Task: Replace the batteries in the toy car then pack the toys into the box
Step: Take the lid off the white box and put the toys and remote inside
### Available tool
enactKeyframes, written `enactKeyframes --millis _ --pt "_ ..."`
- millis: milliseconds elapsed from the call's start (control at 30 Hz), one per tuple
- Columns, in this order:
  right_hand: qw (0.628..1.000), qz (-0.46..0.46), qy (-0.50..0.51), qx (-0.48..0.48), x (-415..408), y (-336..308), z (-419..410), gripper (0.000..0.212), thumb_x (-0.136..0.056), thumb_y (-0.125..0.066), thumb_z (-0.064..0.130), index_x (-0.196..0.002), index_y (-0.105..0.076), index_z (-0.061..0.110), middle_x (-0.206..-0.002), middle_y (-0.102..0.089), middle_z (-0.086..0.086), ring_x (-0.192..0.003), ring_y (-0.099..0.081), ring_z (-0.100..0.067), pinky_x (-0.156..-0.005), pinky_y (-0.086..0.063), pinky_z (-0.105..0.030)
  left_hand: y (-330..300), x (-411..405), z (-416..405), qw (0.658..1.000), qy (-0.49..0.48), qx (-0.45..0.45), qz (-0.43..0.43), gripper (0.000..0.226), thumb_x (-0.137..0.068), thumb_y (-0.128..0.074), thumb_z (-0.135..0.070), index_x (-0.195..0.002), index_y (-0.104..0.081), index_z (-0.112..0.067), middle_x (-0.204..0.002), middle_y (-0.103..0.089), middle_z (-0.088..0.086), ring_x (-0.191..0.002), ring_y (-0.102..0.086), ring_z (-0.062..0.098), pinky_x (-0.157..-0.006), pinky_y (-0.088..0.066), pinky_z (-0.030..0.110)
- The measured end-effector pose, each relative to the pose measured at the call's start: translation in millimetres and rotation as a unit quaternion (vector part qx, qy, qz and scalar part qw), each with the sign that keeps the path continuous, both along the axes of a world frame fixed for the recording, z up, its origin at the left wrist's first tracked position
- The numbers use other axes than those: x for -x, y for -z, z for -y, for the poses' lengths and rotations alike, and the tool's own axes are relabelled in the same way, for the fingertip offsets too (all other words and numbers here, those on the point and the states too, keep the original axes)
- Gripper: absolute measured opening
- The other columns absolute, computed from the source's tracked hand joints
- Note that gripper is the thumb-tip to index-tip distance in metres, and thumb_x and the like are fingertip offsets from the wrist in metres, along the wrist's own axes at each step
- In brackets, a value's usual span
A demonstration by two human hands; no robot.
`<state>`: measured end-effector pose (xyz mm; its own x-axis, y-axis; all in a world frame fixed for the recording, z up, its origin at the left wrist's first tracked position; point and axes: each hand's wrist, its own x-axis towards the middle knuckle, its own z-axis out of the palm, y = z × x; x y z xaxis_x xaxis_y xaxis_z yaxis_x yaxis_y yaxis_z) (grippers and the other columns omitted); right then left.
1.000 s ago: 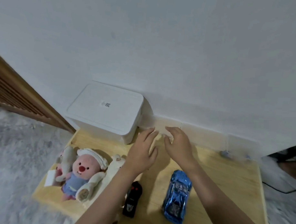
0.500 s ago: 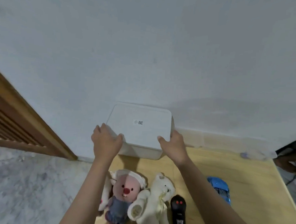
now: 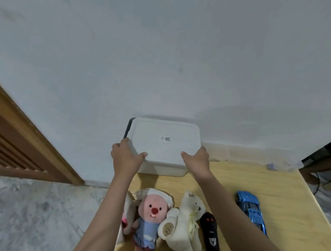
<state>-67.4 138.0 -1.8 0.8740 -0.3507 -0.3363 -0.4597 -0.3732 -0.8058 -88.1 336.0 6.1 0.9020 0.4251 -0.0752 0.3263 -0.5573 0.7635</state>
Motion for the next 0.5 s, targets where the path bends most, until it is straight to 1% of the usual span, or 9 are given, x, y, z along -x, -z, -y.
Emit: enactKeyframes --millis 67,133,200,267,300,367,433,500 --pt "1.0 0.014 0.011 -0.007 8.0 1.5 2.7 0.065 -0.074 -0.07 0.032 -0.127 -0.041 0.007 -0.127 -0.049 -0.013 -0.119 -0.049 -0.034 -0.098 -0.046 -0.046 -2.3 5.4 1.9 1.0 0.011 0.01 0.023 0.083 -0.072 -0.081 -0.028 -0.141 -0.037 -0.01 -0.135 -0.034 0.014 -0.123 -0.042 0.032 -0.096 -0.04 0.038" --pt "0.999 0.029 0.017 0.003 16.6 3.8 9.9 0.068 -0.073 -0.071 0.032 -0.129 -0.04 0.009 -0.128 -0.048 -0.012 -0.122 -0.046 -0.035 -0.098 -0.046 -0.049 -5.6 10.8 8.2 0.999 0.026 0.01 0.042 0.084 -0.073 -0.081 -0.028 -0.141 -0.036 -0.009 -0.135 -0.034 0.012 -0.119 -0.046 0.03 -0.093 -0.039 0.031" --pt "0.998 0.045 0.026 0.022 27.5 4.1 21.9 0.068 -0.076 -0.072 0.031 -0.131 -0.038 0.01 -0.131 -0.044 -0.013 -0.125 -0.042 -0.036 -0.101 -0.043 -0.05 -9.2 15.5 19.0 0.997 0.047 0.002 0.053 0.087 -0.072 -0.081 -0.03 -0.143 -0.034 -0.009 -0.137 -0.034 0.011 -0.122 -0.043 0.027 -0.088 -0.033 0.024" --pt "0.997 0.057 0.028 0.049 40.8 3.8 41.4 0.067 -0.08 -0.07 0.03 -0.134 -0.035 0.011 -0.133 -0.039 -0.014 -0.127 -0.036 -0.035 -0.104 -0.037 -0.047 -11.6 21.1 35.9 0.995 0.081 0.0 0.059 0.089 -0.073 -0.08 -0.031 -0.145 -0.032 -0.008 -0.143 -0.034 0.011 -0.13 -0.037 0.024 -0.092 -0.029 0.02" --pt "0.996 0.065 0.026 0.062 47.7 3.9 53.0 0.068 -0.081 -0.069 0.03 -0.136 -0.033 0.012 -0.134 -0.037 -0.015 -0.128 -0.033 -0.035 -0.103 -0.034 -0.047 -12.1 24.4 45.8 0.993 0.098 0.001 0.06 0.087 -0.074 -0.079 -0.032 -0.144 -0.033 -0.007 -0.146 -0.033 0.011 -0.134 -0.034 0.023 -0.098 -0.028 0.021" --pt "0.994 0.071 0.021 0.086 62.4 5.1 78.5 0.075 -0.082 -0.068 0.033 -0.142 -0.028 0.014 -0.137 -0.033 -0.015 -0.131 -0.028 -0.036 -0.102 -0.033 -0.048 -11.2 32.6 68.8 0.99 0.129 0.001 0.056 0.082 -0.076 -0.077 -0.034 -0.143 -0.038 -0.007 -0.148 -0.032 0.011 -0.138 -0.03 0.023 -0.107 -0.029 0.028" --pt "0.992 0.068 0.027 0.1 78.7 6.8 104.0 0.081 -0.082 -0.068 0.036 -0.147 -0.024 0.015 -0.144 -0.027 -0.016 -0.135 -0.022 -0.036 -0.104 -0.031 -0.048 -8.9 43.5 95.8 0.985 0.161 -0.007 0.054 0.077 -0.078 -0.075 -0.036 -0.14 -0.042 -0.008 -0.148 -0.031 0.011 -0.138 -0.028 0.025 -0.109 -0.03 0.033" --pt "0.991 0.071 0.045 0.108 97.8 8.8 132.9 0.079 -0.082 -0.069 0.036 -0.146 -0.029 0.015 -0.145 -0.025 -0.017 -0.136 -0.019 -0.036 -0.106 -0.029 -0.046 -4.7 57.1 126.8 0.978 0.199 -0.024 0.059 0.072 -0.079 -0.073 -0.038 -0.138 -0.046 -0.008 -0.145 -0.029 0.013 -0.137 -0.025 0.028 -0.109 -0.03 0.036"
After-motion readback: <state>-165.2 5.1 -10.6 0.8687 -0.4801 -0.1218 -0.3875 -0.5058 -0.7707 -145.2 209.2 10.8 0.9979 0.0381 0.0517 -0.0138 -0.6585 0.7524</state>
